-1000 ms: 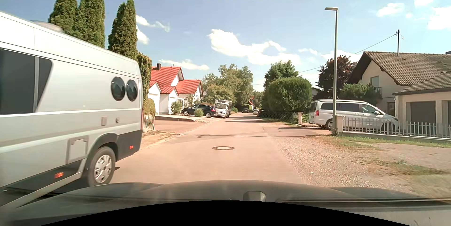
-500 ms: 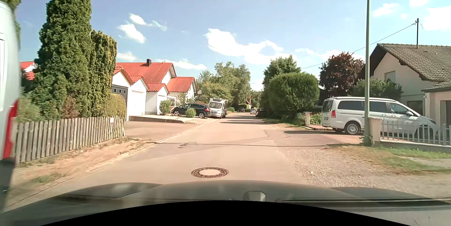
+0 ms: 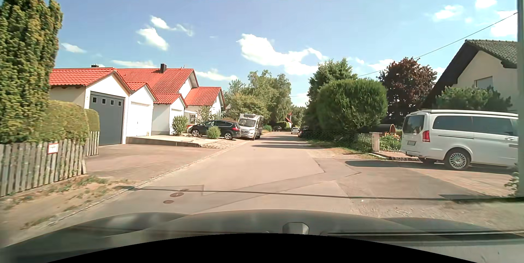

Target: Follow the waypoints while adhering to traffic rules and regulations

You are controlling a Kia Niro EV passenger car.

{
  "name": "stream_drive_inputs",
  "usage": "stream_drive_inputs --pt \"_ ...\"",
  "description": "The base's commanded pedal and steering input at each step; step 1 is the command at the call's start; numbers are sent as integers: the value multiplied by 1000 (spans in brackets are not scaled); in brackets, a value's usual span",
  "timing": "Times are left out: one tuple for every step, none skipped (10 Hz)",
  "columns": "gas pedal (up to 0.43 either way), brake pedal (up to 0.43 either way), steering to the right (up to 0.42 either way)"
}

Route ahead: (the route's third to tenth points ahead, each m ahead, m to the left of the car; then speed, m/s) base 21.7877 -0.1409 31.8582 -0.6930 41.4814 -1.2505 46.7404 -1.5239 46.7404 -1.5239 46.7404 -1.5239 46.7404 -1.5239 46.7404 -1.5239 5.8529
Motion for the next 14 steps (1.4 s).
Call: stream_drive_inputs --pt "28 6 5" --pt "28 6 5" --pt "28 6 5" --pt "28 6 5" --pt "28 6 5" --pt "28 6 5" --pt "20 6 5" --pt "8 6 5" --pt "0 6 5" --pt "0 6 5" --pt "0 6 6" --pt "0 6 8" --pt "0 6 9" --pt "0 6 16"
